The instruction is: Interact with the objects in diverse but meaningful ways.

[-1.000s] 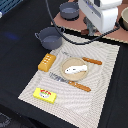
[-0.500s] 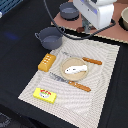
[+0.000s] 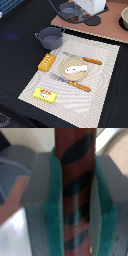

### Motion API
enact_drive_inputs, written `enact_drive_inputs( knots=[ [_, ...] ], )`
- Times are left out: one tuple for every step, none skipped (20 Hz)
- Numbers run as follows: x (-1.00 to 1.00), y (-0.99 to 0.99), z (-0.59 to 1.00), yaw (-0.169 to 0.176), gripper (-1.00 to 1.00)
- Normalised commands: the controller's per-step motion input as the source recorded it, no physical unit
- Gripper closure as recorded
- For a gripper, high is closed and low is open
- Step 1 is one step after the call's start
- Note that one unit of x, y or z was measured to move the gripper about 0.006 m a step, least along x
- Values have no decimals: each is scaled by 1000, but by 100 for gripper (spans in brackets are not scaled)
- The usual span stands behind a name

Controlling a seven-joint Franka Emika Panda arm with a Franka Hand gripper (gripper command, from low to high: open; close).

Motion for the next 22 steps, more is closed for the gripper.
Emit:
enact_drive_inputs(
  knots=[
    [-866,-123,-217,0,100],
    [-774,-183,-231,10,100],
    [-786,-177,-269,10,100],
    [-863,-220,-286,7,100],
    [-906,-263,-300,7,100],
    [-954,-280,-329,4,100],
    [-974,-286,-343,3,100],
    [-991,-291,-357,0,100],
    [-1000,-297,-354,0,100],
    [-1000,-300,-351,0,100],
    [-1000,-303,-360,0,100],
    [-1000,-317,-383,0,100],
    [-1000,-329,-397,0,100],
    [-1000,-343,-386,0,100],
    [-1000,-357,-389,0,100],
    [-1000,-357,-389,0,100],
    [-1000,-371,-371,0,100],
    [-1000,-374,-357,0,100],
    [-1000,-386,-314,0,100],
    [-1000,-394,-280,0,100],
    [-1000,-400,-246,0,100],
    [-1000,-400,-220,0,100]
  ],
)
